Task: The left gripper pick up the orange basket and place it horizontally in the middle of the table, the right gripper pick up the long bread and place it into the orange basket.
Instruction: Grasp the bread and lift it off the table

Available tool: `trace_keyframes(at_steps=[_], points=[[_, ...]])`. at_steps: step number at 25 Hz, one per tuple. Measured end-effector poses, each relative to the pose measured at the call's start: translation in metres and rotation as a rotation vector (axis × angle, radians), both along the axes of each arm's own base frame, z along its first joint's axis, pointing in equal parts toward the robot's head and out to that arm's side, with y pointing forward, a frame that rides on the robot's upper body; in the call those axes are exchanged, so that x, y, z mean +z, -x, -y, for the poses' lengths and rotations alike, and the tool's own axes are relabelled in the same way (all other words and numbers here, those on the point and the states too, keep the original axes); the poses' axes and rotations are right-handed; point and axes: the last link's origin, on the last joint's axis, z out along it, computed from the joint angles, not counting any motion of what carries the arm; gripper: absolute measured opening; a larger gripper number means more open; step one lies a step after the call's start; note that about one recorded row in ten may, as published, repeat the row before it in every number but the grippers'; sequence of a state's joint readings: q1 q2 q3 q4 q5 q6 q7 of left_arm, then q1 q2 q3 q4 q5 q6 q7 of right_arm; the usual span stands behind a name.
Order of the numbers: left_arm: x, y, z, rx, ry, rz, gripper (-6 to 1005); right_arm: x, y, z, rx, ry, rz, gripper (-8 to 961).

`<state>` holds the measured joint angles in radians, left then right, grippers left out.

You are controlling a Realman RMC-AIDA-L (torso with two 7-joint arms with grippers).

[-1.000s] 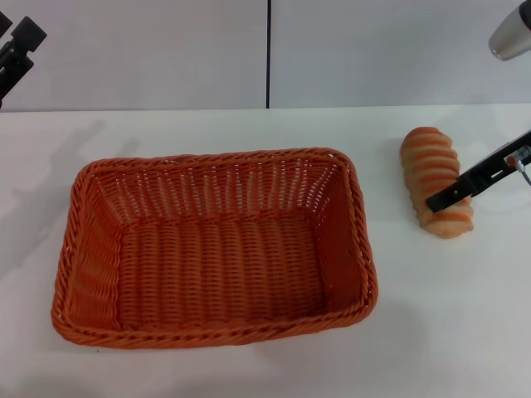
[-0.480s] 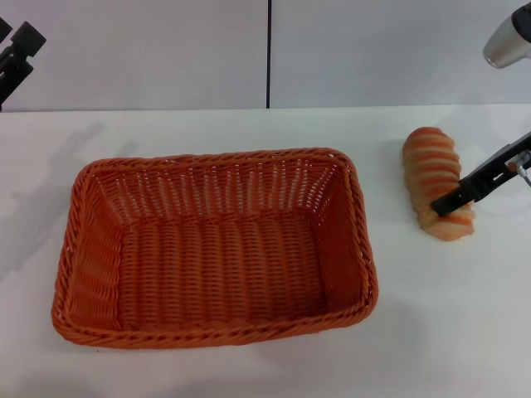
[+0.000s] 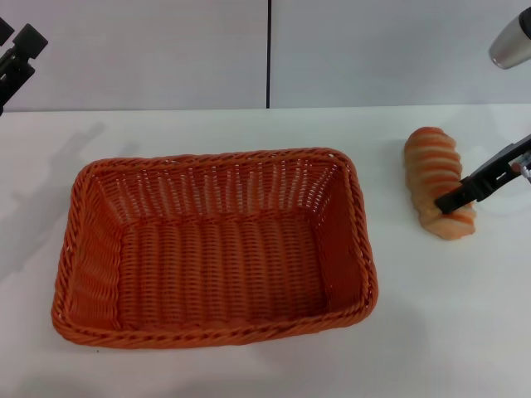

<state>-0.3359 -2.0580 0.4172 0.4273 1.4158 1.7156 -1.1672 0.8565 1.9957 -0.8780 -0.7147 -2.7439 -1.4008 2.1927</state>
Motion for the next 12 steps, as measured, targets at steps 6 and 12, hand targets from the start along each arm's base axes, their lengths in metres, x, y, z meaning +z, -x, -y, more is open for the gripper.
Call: trace_keyframes(at_steps=[6, 12], points=[[-0.0018, 0.0, 0.0006, 0.001, 0.005, 0.008, 791, 0.0007, -0.0019, 0.0011, -0.003, -0.006, -0.003, 469], [-0.0018, -0.0003, 0.0013, -0.003, 0.006, 0.01, 791, 0.0007, -0.0026, 0.002, -0.006, -0.009, -0.013, 420]])
